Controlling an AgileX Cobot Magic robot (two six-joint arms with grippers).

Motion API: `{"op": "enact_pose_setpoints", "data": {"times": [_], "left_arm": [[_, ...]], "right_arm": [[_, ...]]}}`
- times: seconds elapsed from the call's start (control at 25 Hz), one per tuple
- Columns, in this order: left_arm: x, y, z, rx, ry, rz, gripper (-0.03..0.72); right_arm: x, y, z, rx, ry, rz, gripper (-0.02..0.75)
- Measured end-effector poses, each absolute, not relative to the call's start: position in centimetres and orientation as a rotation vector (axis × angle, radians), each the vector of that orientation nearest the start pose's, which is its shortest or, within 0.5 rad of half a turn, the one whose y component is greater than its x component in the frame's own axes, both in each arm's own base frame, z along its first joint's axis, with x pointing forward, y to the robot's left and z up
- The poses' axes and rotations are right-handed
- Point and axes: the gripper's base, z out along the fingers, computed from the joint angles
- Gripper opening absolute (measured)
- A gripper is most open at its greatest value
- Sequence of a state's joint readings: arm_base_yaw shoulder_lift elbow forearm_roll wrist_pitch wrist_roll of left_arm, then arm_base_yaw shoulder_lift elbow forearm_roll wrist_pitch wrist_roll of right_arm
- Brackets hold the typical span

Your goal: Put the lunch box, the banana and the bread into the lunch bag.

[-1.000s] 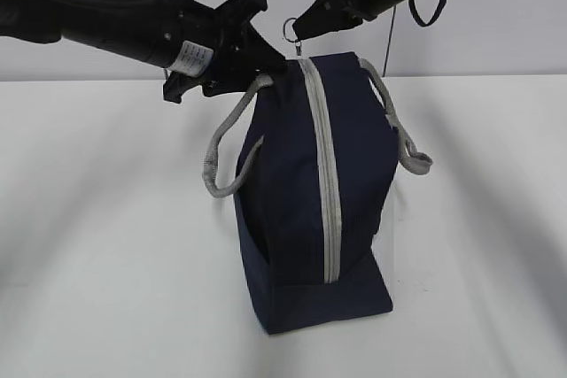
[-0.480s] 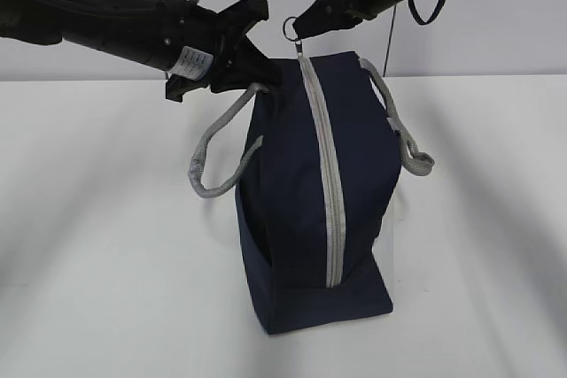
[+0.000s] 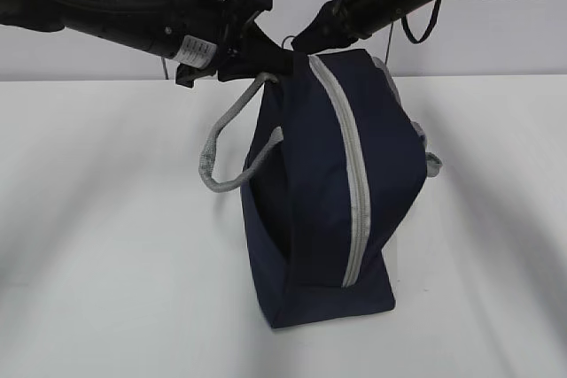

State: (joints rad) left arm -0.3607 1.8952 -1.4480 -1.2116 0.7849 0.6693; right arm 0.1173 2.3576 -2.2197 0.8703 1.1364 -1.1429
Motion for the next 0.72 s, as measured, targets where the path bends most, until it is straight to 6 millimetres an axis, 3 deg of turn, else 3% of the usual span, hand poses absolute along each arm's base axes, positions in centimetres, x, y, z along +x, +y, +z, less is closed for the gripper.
{"op": "enact_pose_setpoints", "data": {"times": [0.2, 0.72], "left_arm": [[37.3, -20.7, 27.2, 0.4, 2.314, -1.231, 0.011], [37.0, -20.3, 28.0, 0.489, 2.297, -1.124, 0.011]], "right_arm": [[50.7, 12.4, 22.8, -1.152, 2.055, 0.737, -0.016], [50.8, 11.8, 22.2, -1.138, 2.169, 0.681, -0.016]]}}
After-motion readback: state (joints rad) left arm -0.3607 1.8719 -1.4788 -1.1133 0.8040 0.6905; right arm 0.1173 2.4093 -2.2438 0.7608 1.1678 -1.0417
